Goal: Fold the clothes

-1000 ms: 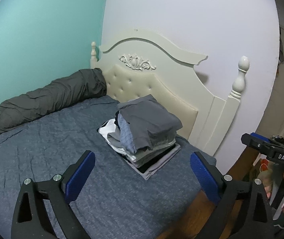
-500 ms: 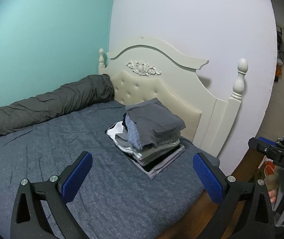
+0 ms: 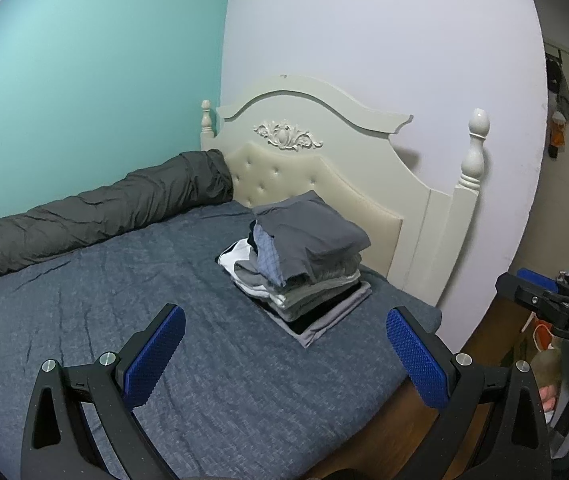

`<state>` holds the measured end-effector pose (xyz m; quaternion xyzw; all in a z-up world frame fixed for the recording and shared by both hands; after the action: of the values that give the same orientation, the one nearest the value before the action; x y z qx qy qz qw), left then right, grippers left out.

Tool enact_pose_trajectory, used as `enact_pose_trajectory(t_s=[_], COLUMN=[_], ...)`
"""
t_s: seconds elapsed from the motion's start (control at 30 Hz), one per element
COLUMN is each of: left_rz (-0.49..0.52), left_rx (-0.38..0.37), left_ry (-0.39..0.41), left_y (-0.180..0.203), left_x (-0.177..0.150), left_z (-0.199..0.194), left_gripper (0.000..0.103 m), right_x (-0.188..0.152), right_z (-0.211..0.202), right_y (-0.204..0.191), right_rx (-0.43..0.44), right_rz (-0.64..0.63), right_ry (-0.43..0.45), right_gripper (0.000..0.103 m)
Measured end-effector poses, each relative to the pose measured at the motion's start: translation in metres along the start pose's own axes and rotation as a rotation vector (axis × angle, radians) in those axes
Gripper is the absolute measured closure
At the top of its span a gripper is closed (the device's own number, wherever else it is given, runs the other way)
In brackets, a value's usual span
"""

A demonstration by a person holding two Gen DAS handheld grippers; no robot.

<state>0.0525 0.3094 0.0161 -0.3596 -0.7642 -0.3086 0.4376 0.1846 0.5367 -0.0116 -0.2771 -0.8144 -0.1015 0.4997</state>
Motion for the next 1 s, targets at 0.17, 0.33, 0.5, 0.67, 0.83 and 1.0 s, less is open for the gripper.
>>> enact_pose_trajectory(t_s=[0.17, 0.33, 0.5, 0.67, 0.83, 1.0], left_rz=[-0.008, -0.011, -0.015, -0.032, -0.03, -0.031], left_rx=[-0.014, -0.018, -0.022, -0.03, -0.024, -0.021], left_ry=[0.001, -0.002, -0.003, -0.007, -0.008, -0.006], left_y=[0.002, 0.003, 0.004, 0.003, 0.002, 0.0], left_x=[-0.007, -0.015, -0.021, -0.026, -0.03, -0.034], left_z=[-0.004, -0.006, -0.006, -0.004, -0.003, -0.004], left_gripper=[0.0, 0.0, 0.0, 0.0, 0.0, 0.0], right_x=[-0.007, -0.015, -0.022, -0.028, -0.034, -0.039], right_z=[-0.007, -0.008, -0.009, -0.01, -0.009, -0.007], right_y=[-0.003, -0.004, -0.005, -0.008, -0.009, -0.011], right_rx=[-0.006, -0.016, -0.026, -0.033, -0.037, -0.039], right_rz=[-0.009, -0.015, -0.021, -0.027, -0.023, -0.029], right_ry=[0.01, 0.005, 0.0, -0.002, -0.004, -0.008], right_gripper=[0.0, 0.0, 0.0, 0.0, 0.0, 0.0])
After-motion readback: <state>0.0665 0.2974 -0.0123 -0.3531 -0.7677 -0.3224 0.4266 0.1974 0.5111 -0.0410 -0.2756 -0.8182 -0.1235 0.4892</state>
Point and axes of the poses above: each gripper's, at about its wrist camera, not at the fingertips, and z roughly the way its jaws point, y to its right, x to its top, the point moved 4 cm from there along z, roughly the way its jaws point, and after that the axes turned 14 degrees about -x, right-handed, at the moved point
